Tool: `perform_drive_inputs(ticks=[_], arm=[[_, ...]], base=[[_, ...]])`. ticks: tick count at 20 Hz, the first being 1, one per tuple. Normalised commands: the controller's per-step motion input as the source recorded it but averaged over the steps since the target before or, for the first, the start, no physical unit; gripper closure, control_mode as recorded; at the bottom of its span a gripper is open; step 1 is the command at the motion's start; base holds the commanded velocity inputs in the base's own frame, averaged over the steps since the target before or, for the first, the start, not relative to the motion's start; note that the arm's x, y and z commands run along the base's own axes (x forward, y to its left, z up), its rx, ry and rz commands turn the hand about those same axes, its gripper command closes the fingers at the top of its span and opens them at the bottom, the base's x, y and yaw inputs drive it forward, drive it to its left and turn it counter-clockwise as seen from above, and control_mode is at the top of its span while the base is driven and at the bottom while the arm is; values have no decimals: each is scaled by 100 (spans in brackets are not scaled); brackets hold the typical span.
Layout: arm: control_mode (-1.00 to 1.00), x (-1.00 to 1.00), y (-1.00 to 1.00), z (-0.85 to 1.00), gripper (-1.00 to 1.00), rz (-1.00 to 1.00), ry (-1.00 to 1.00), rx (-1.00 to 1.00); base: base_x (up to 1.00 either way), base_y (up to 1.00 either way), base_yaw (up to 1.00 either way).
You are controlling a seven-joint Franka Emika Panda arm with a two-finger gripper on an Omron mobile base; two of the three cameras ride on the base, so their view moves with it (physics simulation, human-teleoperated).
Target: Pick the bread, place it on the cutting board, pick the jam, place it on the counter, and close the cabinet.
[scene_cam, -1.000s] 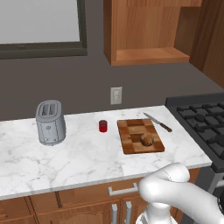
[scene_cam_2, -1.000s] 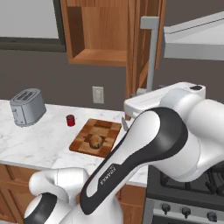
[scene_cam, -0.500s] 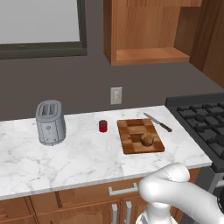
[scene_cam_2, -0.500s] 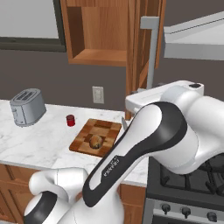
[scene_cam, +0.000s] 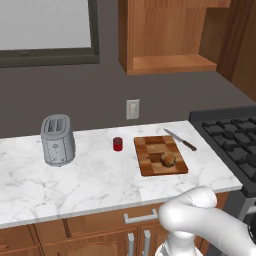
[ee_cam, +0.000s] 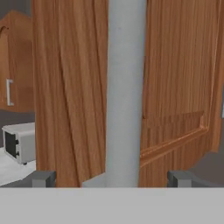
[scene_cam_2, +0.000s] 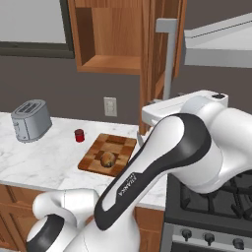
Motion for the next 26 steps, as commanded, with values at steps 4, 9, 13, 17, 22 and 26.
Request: perform_drive_inputs(ticks=[4,9,13,17,22,26], arm=[[-100,11,0,-4,-100,1,0,2],[-100,13,7,-9,-100,0,0,0],[-100,9,21,-8,-100,0,0,0],[-100,2,25,-1,-100,0,0,1],[-100,7,28,0,-100,0,0,3],[-100,1,28,0,-100,0,0,7]], base=[[0,0,0],[0,0,0],[0,0,0],[0,0,0],[0,0,0],[0,0,0]])
